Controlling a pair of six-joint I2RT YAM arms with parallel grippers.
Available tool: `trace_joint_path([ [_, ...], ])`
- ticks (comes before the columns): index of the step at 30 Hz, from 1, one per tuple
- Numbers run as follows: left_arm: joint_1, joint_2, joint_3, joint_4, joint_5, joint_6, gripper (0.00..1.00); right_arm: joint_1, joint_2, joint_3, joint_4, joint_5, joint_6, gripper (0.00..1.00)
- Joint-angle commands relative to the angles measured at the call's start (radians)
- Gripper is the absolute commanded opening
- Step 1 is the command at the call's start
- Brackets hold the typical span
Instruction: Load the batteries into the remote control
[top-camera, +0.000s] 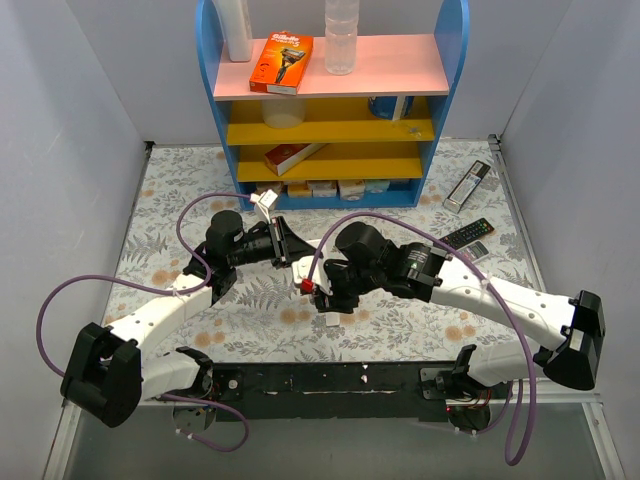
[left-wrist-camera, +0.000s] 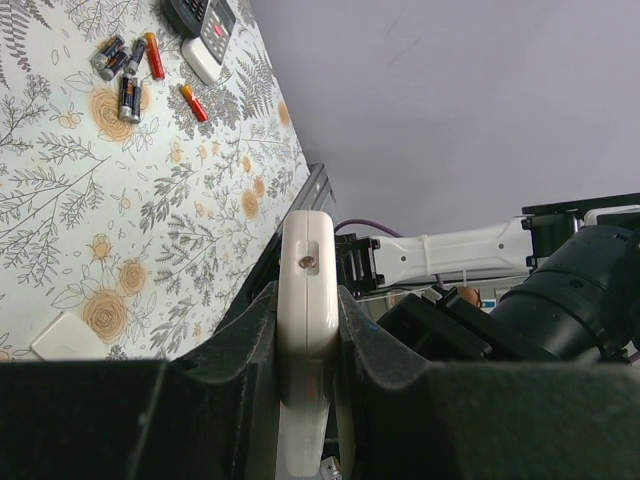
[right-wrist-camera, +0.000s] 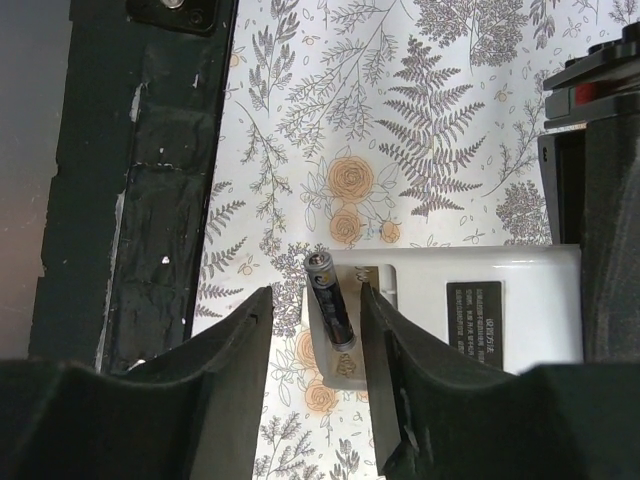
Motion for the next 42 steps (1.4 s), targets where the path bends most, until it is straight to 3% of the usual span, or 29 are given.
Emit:
trace_joint_path([
  [1,-0.002,-0.016,-0.006,0.033,0.033,-0.03,0.0,-0.003,-0.028,0.037,0.011,0.044,0.009,0.49],
  [4,-0.004,-0.016,-0.013,0.033,0.027,-0.029,0.0,-0.002,-0.037,0.045,0.014,0.043,0.015,0.54],
  [23,-0.004,-0.023,-0.038,0.026,0.003,-0.012,0.0,-0.003,-0.064,0.079,0.045,0.063,0.092,0.55],
  [28,-0.004,-0.048,-0.055,0.019,-0.052,-0.015,0.0,-0.002,-0.071,0.105,0.063,0.135,0.243,0.59],
  [32,-0.004,-0.077,-0.076,0.004,-0.123,-0.019,0.0,-0.002,-0.083,0.105,0.078,0.188,0.375,0.7],
  [38,-0.002,-0.134,-0.124,0.007,-0.246,-0.075,0.0,-0.002,-0.08,0.12,0.043,0.313,0.679,0.66],
  [42,-0.004,-0.135,-0.13,0.009,-0.273,-0.084,0.0,0.008,-0.054,0.137,0.0,0.334,0.79,0.63],
])
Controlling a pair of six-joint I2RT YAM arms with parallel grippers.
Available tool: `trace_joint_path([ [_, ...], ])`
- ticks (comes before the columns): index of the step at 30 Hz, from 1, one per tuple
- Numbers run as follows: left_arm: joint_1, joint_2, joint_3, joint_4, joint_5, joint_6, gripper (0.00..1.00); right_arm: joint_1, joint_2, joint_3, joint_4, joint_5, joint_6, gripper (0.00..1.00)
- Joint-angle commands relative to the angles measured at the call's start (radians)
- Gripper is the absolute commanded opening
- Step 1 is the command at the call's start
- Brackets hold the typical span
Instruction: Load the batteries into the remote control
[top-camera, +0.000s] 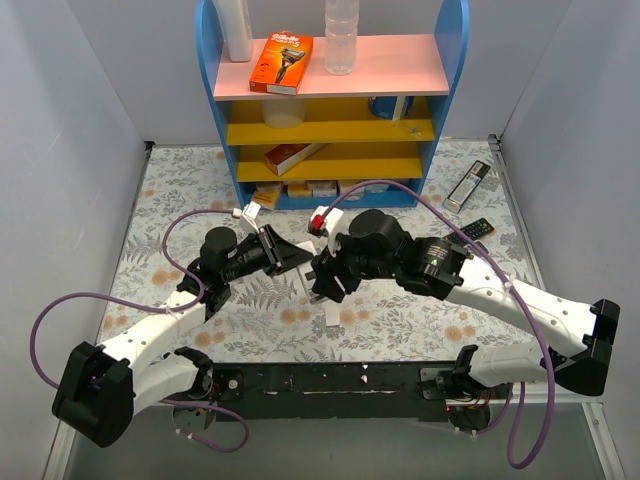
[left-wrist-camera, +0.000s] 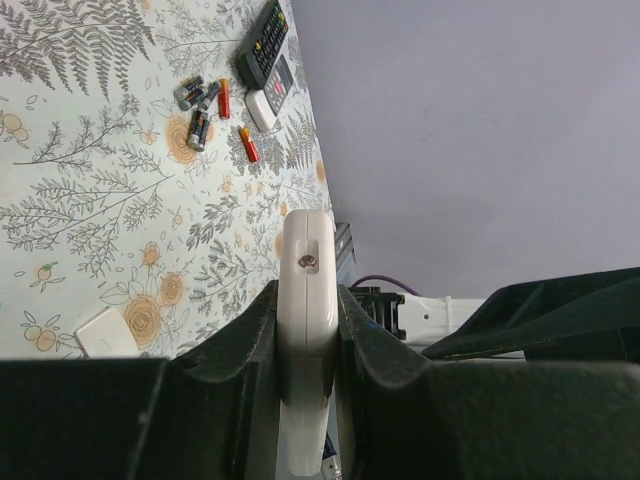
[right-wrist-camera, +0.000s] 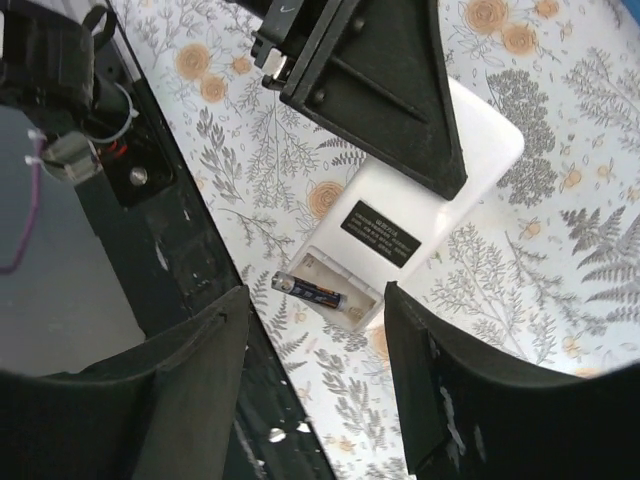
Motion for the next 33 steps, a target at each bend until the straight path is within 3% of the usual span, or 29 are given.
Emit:
trace_joint_path([
  [1,-0.003,-0.022,-0.007,0.016,-0.072,-0.026,0.0,0.008,0.012,0.062,-0.037,0.068,0.206,0.61],
  [14,-0.003,-0.016,0.003,0.005,-0.098,-0.034,0.0,0.054,0.131,0.142,-0.146,0.153,0.305,0.41],
  [33,-0.003,-0.03,0.0,0.005,-0.097,-0.043,0.0,0.091,0.186,0.153,-0.16,0.202,0.347,0.32],
])
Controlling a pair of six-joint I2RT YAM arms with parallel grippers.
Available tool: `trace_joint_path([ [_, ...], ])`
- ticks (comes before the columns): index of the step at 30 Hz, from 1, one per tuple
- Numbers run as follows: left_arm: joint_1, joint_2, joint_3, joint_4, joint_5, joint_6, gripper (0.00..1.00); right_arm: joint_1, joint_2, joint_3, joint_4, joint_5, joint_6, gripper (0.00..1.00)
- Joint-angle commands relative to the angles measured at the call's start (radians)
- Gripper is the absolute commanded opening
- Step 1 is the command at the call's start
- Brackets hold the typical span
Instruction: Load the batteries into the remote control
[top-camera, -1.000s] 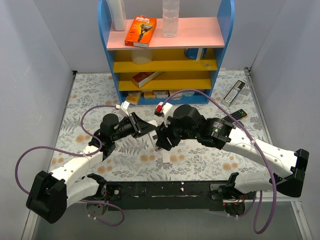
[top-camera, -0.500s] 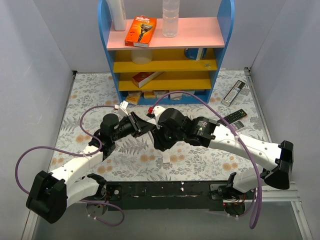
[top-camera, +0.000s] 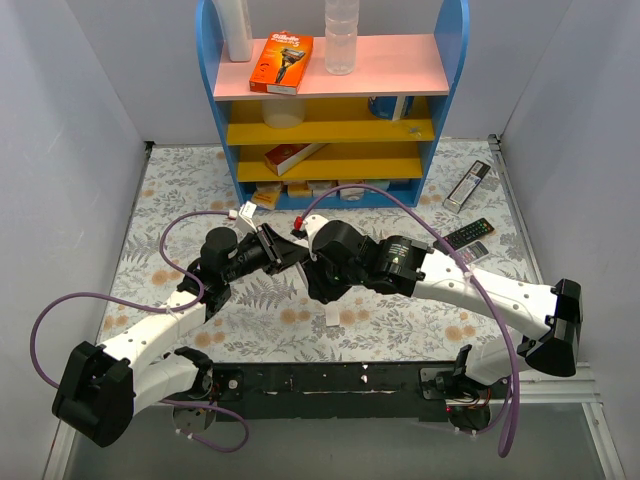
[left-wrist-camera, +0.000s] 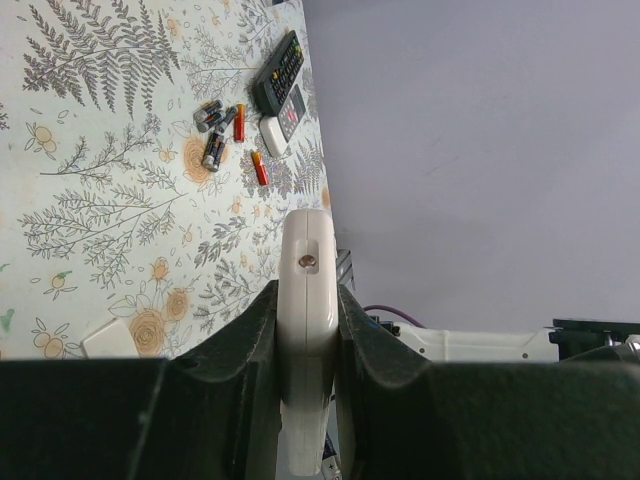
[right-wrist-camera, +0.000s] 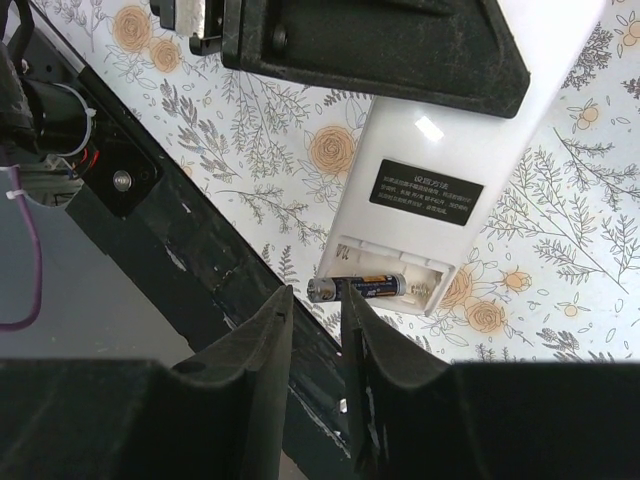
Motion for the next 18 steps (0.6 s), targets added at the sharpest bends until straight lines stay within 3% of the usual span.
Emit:
trace_joint_path([
  [1,-0.003,-0.031,0.008,0.01,-0.01,-0.002,0.0,0.008,0.006,0.036,0.006,0.025,0.023,0.32],
  [18,-0.003,-0.043,0.014,0.004,-0.01,-0.003,0.0,0.01,0.041,0.027,-0.006,0.071,0.041,0.27],
])
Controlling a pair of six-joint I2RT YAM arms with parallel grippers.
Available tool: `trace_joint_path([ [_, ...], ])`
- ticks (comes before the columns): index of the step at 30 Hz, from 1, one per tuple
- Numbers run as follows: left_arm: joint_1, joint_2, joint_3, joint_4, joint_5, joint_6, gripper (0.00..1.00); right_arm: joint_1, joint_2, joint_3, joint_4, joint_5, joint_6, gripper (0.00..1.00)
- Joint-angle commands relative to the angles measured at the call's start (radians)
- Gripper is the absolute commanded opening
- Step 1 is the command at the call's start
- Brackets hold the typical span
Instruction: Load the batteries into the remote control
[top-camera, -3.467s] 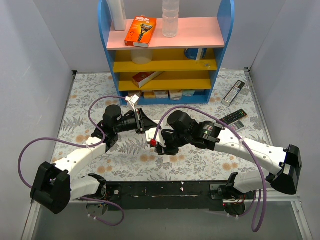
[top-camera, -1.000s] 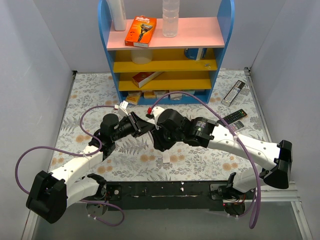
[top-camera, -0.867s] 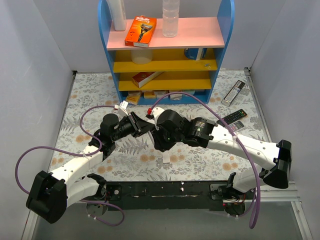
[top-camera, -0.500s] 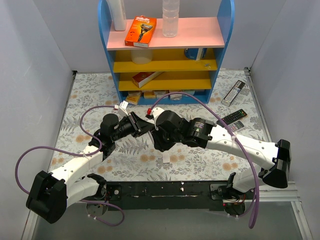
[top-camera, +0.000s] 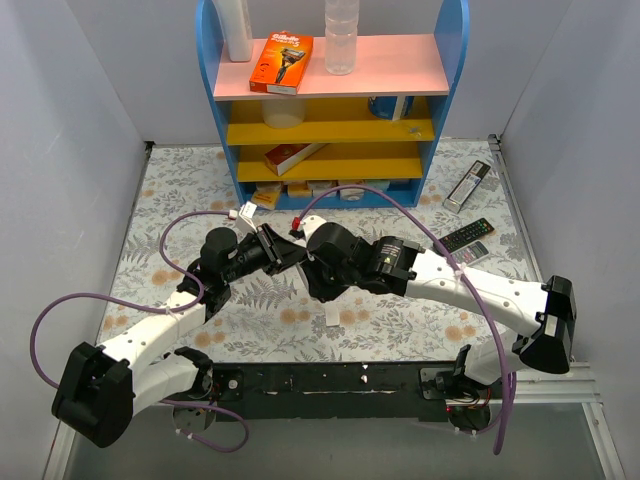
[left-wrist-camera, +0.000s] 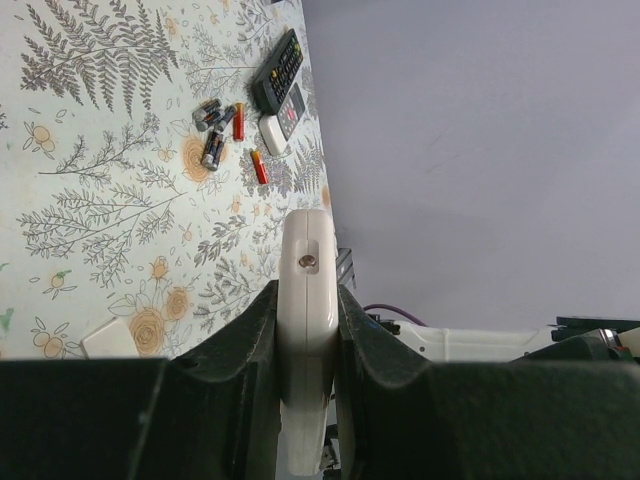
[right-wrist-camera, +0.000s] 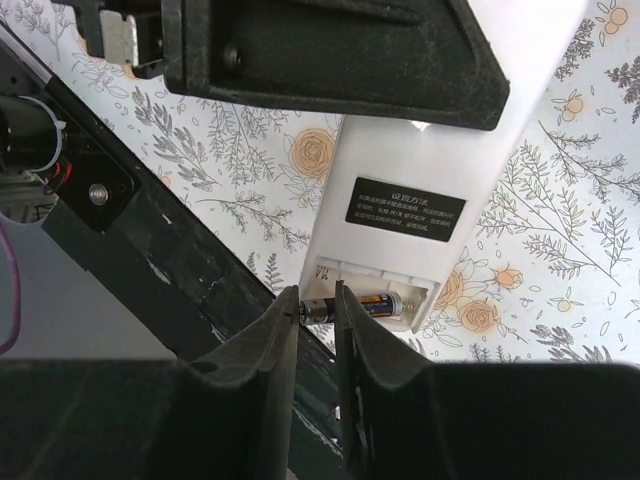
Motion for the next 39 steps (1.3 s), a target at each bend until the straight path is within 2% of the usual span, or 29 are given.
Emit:
trace_joint_path([
  [1,-0.003,-0.041,0.014,0.004,-0.013,-0.002,0.0,0.006,0.012,0.027,-0.011,0.032,0.022,0.27],
  [9,-0.003,-0.057,0.014,-0.002,-0.021,-0.005,0.0,0.006,0.003,-0.009,-0.014,0.075,0.037,0.22],
  [19,-0.003,-0.069,0.017,0.034,-0.01,-0.057,0.0,0.008,-0.044,-0.134,0.088,0.114,0.051,0.15],
  [28,-0.001,-0.089,0.014,0.038,-0.03,-0.104,0.0,0.006,-0.127,-0.295,0.237,0.171,0.07,0.06],
  [39,-0.001,-0.106,-0.004,0.069,-0.044,-0.166,0.0,0.006,-0.279,-0.535,0.51,0.28,0.125,0.05],
])
